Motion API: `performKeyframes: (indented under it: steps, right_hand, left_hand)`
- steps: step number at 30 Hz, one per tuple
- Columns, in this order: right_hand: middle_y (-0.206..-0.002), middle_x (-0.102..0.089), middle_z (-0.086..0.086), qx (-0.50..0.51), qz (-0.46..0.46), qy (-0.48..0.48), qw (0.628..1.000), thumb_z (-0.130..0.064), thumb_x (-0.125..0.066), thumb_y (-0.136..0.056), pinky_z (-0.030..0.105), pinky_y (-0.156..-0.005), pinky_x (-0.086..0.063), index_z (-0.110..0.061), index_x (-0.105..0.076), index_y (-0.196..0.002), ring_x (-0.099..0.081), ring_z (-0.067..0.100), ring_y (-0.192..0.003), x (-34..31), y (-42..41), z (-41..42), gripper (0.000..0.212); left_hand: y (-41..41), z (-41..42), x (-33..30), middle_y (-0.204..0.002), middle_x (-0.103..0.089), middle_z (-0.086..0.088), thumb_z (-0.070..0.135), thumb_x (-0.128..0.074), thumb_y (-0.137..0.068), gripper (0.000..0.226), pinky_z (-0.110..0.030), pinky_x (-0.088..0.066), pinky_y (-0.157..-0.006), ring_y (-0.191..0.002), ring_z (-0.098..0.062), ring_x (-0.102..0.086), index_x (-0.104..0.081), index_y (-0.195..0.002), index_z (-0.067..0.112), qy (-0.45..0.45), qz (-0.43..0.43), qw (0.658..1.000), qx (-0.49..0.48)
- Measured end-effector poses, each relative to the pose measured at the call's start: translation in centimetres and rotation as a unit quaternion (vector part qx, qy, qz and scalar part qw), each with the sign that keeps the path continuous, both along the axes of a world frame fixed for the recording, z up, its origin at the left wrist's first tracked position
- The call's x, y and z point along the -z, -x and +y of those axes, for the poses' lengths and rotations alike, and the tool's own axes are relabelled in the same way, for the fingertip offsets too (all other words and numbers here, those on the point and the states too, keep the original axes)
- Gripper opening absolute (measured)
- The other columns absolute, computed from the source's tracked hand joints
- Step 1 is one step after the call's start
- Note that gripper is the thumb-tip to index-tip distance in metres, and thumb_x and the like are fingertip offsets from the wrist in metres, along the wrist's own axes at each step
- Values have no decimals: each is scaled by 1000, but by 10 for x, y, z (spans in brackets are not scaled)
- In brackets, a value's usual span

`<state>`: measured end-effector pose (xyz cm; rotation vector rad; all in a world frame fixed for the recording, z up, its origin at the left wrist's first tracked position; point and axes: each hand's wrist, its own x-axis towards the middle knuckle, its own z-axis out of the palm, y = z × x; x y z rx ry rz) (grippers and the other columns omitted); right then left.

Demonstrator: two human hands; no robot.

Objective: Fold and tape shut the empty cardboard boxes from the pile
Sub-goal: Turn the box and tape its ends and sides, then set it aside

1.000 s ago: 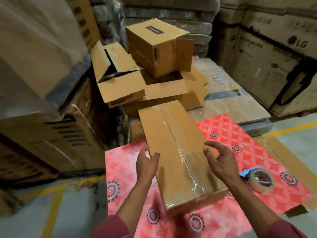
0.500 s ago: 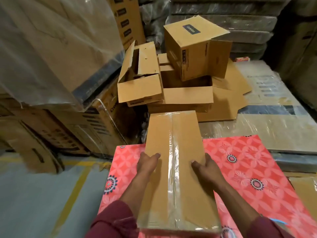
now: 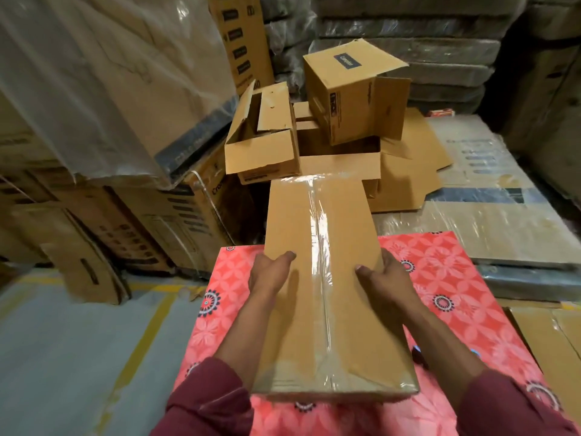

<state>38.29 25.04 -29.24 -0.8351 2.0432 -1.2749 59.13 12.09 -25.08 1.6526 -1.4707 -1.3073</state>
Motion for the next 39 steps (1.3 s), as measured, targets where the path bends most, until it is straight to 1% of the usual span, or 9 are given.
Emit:
performKeyframes:
  steps: [3,8,12,20,28,32,35,37,39]
  right_hand:
    - [-109,-70,-7,12,17,21,1000,-29,-73,-92,30,-85,-47,-24,-59,-127,-66,17,-95,-24,-1,43,39]
    - [-116,-72,-8,54,34,16,998,-35,-76,-89,35,-94,-53,-27,-59,-132,-69,16,-102,-43,12,140,47]
    - [-113,-74,-12,122,47,8,991,-45,-75,-85,37,-95,-55,-30,-59,-131,-70,14,-101,-56,35,228,50]
    - [-100,-70,-19,238,43,13,970,-38,-72,-93,26,-67,-51,-37,-60,-115,-69,6,-88,-71,112,399,25]
    - [-105,-76,-14,303,3,-19,953,-54,-71,-86,45,-83,-62,-36,-65,-125,-75,13,-90,-28,247,583,43]
    - [-99,-77,-11,317,1,-74,946,-59,-70,-80,46,-83,-62,-31,-68,-115,-74,14,-88,4,318,659,44]
    - [-99,-77,-12,304,5,-125,944,-53,-72,-83,43,-83,-62,-28,-70,-113,-74,13,-86,12,366,696,40]
    - [-94,-78,-10,282,-2,-165,945,-46,-76,-83,41,-79,-62,-25,-73,-107,-75,14,-81,15,400,712,31]
    - [-87,-77,-7,261,5,-209,942,-39,-79,-84,40,-76,-62,-22,-75,-97,-74,17,-78,19,430,723,21]
  left_hand:
    - [0,32,-12,-111,-70,9,59,-69,-63,64,-44,-52,-100,-108,-25,-64,-61,-119,30,36,12,999,24]
    - [23,89,-6,-106,-74,20,61,-71,-63,49,-45,-55,-96,-103,-20,-70,-62,-111,55,84,40,990,109]
    - [65,152,-6,-102,-76,15,67,-75,-61,56,-52,-58,-93,-100,-22,-72,-69,-109,39,52,54,984,163]
    - [188,293,-24,-104,-76,12,63,-73,-61,58,-52,-59,-92,-98,-23,-73,-67,-111,35,33,82,951,296]
    - [351,457,14,-101,-79,12,52,-77,-66,46,-53,-60,-92,-96,-21,-76,-74,-108,34,-27,76,916,394]
    - [414,537,44,-120,-71,3,49,-78,-78,51,-41,-57,-91,-106,-20,-68,-64,-121,27,-108,52,913,391]
    - [453,577,67,-150,-50,-1,57,-80,-74,89,-47,-47,-110,-134,-24,-52,-49,-148,19,-158,30,912,378]
    - [477,594,81,-152,-46,-2,52,-80,-80,92,-49,-42,-116,-138,-26,-48,-42,-154,13,-186,42,909,370]
    - [502,606,101,-150,-50,-1,57,-80,-77,91,-46,-43,-113,-134,-24,-51,-48,-151,15,-219,34,908,356]
